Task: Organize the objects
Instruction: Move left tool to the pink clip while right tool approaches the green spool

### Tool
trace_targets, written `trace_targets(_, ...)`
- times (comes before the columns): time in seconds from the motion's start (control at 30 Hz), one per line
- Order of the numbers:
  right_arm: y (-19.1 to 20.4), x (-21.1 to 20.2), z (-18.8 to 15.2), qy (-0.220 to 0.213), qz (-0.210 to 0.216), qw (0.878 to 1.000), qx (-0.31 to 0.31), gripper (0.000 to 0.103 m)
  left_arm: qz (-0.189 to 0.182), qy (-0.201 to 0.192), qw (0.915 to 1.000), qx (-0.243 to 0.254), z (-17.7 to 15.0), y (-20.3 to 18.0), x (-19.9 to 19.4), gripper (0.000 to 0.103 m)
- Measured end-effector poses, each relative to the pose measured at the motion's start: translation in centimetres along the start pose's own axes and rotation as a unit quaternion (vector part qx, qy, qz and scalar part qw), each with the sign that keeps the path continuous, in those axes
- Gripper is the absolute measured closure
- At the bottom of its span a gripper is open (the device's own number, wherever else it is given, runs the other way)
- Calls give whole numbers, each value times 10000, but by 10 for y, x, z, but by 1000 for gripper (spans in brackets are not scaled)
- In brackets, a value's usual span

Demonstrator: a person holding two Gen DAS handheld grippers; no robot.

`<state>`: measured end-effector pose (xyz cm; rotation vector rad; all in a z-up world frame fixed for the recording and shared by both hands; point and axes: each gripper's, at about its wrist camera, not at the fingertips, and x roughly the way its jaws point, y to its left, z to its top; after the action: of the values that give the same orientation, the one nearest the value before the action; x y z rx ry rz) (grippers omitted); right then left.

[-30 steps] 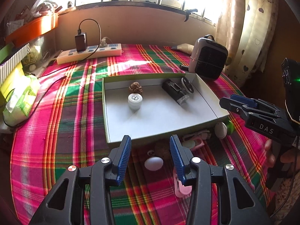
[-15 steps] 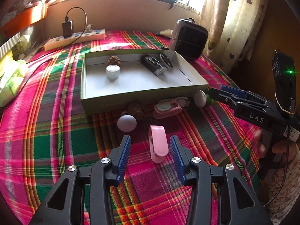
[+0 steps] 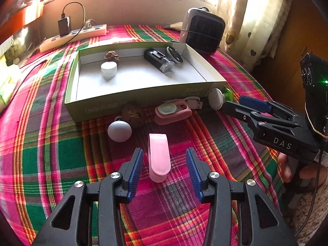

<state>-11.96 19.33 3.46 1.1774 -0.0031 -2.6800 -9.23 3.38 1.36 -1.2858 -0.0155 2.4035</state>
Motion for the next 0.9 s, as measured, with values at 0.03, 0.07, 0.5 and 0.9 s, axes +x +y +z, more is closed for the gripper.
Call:
trace_targets(0.03,0,1,0,15,5,10000,-11,46,20,30,10000,-34,0,0,2,61)
trace_targets(0.07,0,3,-1,31,12,10000,-13,46,44,61,9999,-74,0,1,3,61)
trace_targets(0.5,2,22,8,181,-159,9997,-25,46,17,-50,9999,-146,0,4,5,61)
trace_targets(0.9,-3,34,12,352,-389,9986,56,46,140,-85,9998,-97,3,2,7,61)
